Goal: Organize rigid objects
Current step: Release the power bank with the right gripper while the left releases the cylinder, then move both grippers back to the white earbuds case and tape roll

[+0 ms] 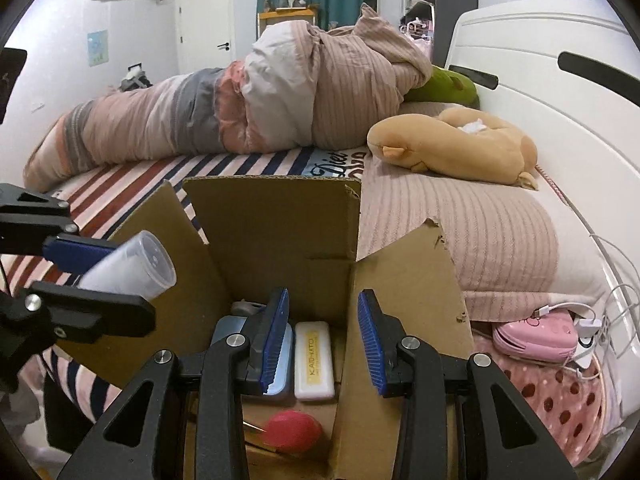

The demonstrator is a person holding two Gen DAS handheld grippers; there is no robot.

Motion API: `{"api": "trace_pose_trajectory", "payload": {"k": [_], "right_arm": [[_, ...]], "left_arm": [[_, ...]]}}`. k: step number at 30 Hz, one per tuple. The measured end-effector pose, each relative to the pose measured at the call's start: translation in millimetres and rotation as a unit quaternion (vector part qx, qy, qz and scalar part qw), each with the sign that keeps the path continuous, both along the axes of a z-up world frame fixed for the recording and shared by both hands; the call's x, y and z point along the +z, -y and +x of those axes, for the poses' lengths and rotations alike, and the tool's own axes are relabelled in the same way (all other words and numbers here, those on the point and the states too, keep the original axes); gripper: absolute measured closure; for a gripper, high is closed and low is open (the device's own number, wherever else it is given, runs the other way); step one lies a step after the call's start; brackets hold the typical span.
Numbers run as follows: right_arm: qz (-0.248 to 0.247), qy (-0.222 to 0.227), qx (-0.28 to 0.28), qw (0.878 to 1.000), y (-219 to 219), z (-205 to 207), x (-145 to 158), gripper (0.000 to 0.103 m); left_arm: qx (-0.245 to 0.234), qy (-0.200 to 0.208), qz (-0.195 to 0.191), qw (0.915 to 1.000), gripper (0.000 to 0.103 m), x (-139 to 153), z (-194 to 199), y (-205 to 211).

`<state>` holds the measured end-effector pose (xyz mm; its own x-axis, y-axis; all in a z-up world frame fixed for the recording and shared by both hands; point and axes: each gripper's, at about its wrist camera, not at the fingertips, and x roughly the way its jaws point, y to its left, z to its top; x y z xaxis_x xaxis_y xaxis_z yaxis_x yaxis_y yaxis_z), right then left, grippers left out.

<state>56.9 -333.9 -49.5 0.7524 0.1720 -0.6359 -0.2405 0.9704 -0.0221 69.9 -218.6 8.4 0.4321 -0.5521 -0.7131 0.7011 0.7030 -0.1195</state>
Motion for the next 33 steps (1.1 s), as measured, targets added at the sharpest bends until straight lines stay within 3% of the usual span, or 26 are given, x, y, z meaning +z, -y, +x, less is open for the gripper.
{"api": "trace_pose_trajectory", "payload": {"k": [10,15,19,21,25,33], "right_arm": [[-0.003,-0.007,0.001,1.0,0,3,-3,0.071],[-0.008,-0.015,0.001,1.0,-5,1,-3,0.071],[-0.007,-0.016,0.003,1.0,-11,-5,4,0.069],[-0.008,-0.006,0.003,1.0,-18,-13,11,0.064],[-0.004,0.017,0.016,1.0,-39,-29,28,0.064],[0.02,0.037,0.116,0.992,-128,-53,52,0.064]], "left_arm": [[0.013,-0.008,-0.007,0.9999,0.081,-1,3,-7],[0.028,-0.002,-0.024,0.9993,0.066,7,-1,-23],[0.056,0.011,-0.041,0.9975,0.061,17,-8,-51],[0.071,0.016,-0.045,0.9963,0.057,19,-12,-67],[0.11,0.028,-0.052,0.9921,0.053,21,-18,-111],[0.183,0.034,-0.039,0.9817,0.053,-1,-28,-198]]}}
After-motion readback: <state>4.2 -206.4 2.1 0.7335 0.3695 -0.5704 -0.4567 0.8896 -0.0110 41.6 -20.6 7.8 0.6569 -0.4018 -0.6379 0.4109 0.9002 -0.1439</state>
